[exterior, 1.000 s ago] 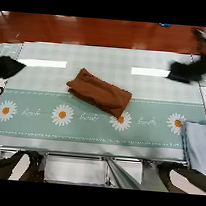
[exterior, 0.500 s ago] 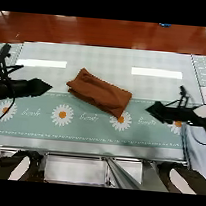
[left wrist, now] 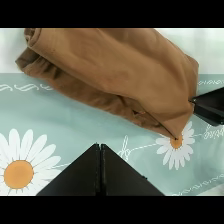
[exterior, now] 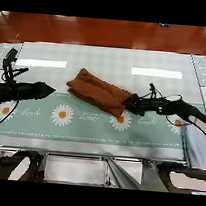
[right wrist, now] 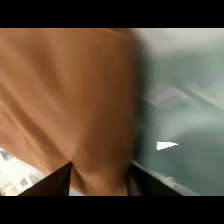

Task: Fold the shirts.

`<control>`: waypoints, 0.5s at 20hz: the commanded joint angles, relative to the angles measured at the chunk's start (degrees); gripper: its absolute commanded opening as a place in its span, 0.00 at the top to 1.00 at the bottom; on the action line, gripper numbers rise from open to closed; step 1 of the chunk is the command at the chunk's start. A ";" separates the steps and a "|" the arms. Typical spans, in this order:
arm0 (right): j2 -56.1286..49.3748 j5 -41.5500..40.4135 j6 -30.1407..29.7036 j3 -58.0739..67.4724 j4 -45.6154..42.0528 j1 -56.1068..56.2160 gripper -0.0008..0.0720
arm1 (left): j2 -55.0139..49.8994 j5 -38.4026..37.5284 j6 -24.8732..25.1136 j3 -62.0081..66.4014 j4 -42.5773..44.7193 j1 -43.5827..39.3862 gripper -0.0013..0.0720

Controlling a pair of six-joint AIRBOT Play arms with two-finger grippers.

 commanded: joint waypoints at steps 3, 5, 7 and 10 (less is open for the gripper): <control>-6.54 0.24 -1.05 10.12 1.62 5.40 0.95 | -1.05 0.79 0.00 -0.09 0.00 -0.07 0.96; -6.47 3.72 -1.51 14.16 -0.63 5.60 0.95 | -1.31 1.16 0.00 -0.11 -0.37 -0.07 0.96; -6.43 7.98 2.32 20.24 -7.32 5.49 0.95 | -1.60 1.18 0.04 -0.11 -0.39 -0.07 0.96; -4.81 11.26 10.67 31.01 -19.06 5.46 0.95 | -1.73 1.84 0.02 -0.11 -0.59 -0.07 0.96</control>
